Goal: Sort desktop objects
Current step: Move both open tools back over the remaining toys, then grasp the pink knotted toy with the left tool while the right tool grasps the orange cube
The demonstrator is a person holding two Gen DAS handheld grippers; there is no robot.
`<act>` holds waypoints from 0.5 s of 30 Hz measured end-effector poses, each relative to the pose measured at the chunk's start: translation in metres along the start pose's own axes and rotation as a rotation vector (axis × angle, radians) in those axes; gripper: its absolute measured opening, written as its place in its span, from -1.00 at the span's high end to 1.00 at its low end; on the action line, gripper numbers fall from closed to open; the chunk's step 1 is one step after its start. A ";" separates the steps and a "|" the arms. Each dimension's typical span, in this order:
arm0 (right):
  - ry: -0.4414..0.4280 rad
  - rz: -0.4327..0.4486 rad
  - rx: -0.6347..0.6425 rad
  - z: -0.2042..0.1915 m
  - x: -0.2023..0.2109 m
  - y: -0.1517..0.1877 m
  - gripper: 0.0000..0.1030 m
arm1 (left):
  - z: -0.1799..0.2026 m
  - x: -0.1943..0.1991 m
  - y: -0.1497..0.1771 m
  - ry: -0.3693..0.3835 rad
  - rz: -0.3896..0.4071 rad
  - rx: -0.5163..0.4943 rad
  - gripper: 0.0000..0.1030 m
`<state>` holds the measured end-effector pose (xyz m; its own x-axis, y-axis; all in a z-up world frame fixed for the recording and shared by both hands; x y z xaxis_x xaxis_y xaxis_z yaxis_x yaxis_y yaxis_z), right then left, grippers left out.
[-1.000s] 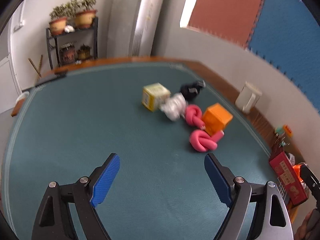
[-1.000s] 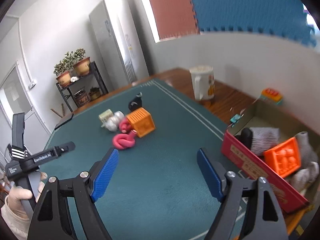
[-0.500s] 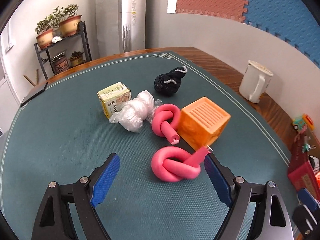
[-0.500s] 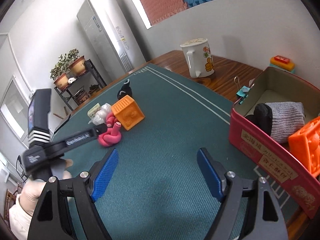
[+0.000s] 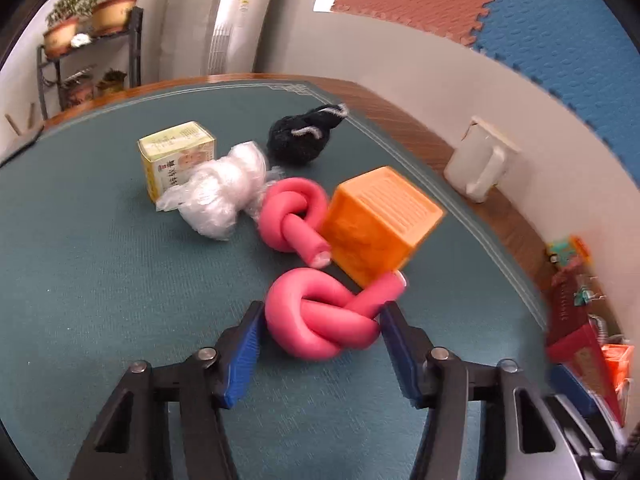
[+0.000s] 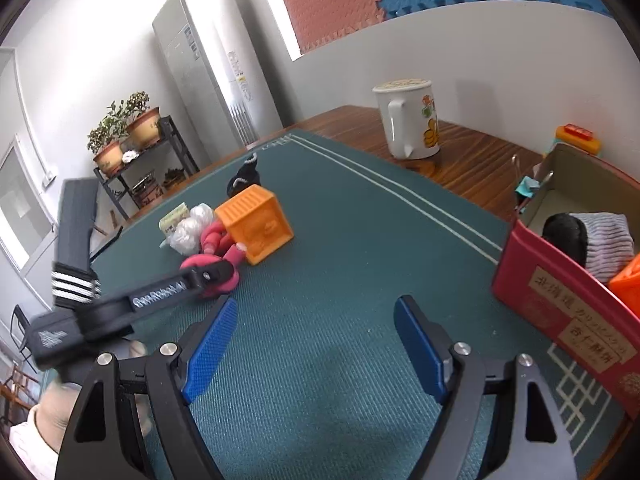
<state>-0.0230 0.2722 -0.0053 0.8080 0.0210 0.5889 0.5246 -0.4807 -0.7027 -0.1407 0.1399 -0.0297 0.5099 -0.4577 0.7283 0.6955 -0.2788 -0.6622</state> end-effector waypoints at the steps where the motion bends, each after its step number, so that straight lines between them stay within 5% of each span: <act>1: 0.001 0.010 -0.003 0.001 0.002 -0.001 -0.62 | 0.000 0.002 -0.001 -0.014 0.011 -0.003 -0.14; 9: -0.003 -0.045 0.055 -0.014 -0.004 -0.009 -0.62 | -0.011 0.030 -0.015 -0.007 0.080 0.040 -0.12; 15: -0.024 -0.082 0.153 -0.043 -0.046 -0.037 -0.62 | -0.033 0.051 -0.026 -0.064 0.116 0.085 -0.12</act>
<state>-0.0911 0.2515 0.0106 0.7661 0.0764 0.6382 0.6221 -0.3373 -0.7065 -0.1495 0.0963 0.0186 0.6187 -0.4271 0.6595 0.6693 -0.1531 -0.7270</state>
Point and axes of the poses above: each gripper's, at about its wrist camera, not at the fingertips, and x roughly against the way its jaws point, z to its right, y to its underside, the point moved 8 cm from there along -x, roughly the way its jaws point, and after that the axes turned 8 degrees about -x, right-handed, at the moved point
